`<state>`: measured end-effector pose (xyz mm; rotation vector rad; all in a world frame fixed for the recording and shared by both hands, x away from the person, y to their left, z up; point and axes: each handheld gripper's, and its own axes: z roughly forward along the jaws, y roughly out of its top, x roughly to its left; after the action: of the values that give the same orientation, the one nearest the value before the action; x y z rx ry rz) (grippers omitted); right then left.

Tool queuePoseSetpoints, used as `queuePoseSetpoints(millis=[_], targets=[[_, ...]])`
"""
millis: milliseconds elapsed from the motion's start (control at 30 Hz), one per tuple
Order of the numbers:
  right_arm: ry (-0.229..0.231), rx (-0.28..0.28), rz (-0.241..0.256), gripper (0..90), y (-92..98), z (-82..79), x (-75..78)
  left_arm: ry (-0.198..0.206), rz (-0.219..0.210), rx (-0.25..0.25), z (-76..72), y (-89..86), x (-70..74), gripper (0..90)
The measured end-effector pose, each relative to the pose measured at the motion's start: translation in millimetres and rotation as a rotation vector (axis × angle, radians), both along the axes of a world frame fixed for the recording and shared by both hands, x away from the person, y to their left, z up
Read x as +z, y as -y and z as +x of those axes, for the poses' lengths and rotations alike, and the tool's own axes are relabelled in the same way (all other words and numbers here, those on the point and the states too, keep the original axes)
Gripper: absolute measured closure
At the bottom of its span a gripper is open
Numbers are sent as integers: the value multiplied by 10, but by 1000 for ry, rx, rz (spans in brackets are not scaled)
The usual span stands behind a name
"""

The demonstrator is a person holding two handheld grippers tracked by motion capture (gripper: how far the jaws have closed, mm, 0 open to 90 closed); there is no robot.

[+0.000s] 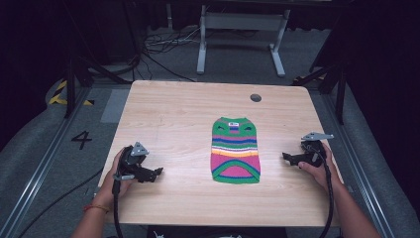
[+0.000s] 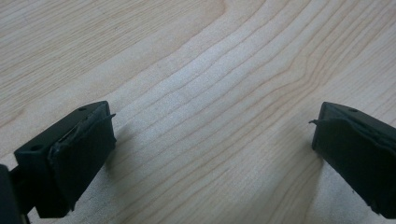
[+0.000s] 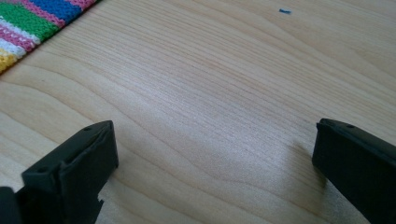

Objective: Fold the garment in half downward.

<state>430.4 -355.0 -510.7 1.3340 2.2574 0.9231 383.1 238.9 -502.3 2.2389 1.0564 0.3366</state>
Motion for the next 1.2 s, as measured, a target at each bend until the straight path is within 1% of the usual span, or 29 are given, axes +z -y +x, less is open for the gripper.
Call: queuePoseSetpoints(millis=[233, 500, 600, 700, 800, 933, 1000, 1033, 1067, 1100, 1133, 1167, 1200], targets=[[1, 1, -1, 2, 4, -4, 0, -3, 0, 2, -4, -1, 1, 0], [0, -21, -1, 2, -4, -18, 1, 1, 0, -1, 2, -2, 0, 0], [-1, -20, 0, 0, -2, -16, 0, -1, 3, -4, -4, -7, 3, 0], [-1, -18, 2, 0, 2, -15, 0, 9, 8, -1, -10, -8, 4, 4], [-2, -13, 1, 1, 12, -12, 0, 9, 4, 2, -14, -7, 2, 8], [-3, -7, 1, 3, 18, -11, 1, 2, 1, -13, -9, -15, 3, 7], [-1, -1, 0, 8, 25, -12, 2, 8, 6, -27, 3, -21, 4, 6], [1, 5, 2, 16, 33, -12, 2, -1, 1, -23, 6, -14, 3, 6], [6, 10, 4, 40, 40, -10, 4, 5, 9, -32, 20, -16, 7, 6], [10, 9, 13, 55, 51, -7, 5, 5, 6, -34, 22, -15, 6, 8], [10, 9, 14, 55, 53, -5, 5, -2, -3, -34, 20, -14, 8, 13], [9, 9, 14, 56, 52, -4, 6, 16, -1, -36, 27, -23, 12, 35], [9, 10, 14, 56, 52, -4, 6, 14, -13, -29, 28, -24, 15, 68]])
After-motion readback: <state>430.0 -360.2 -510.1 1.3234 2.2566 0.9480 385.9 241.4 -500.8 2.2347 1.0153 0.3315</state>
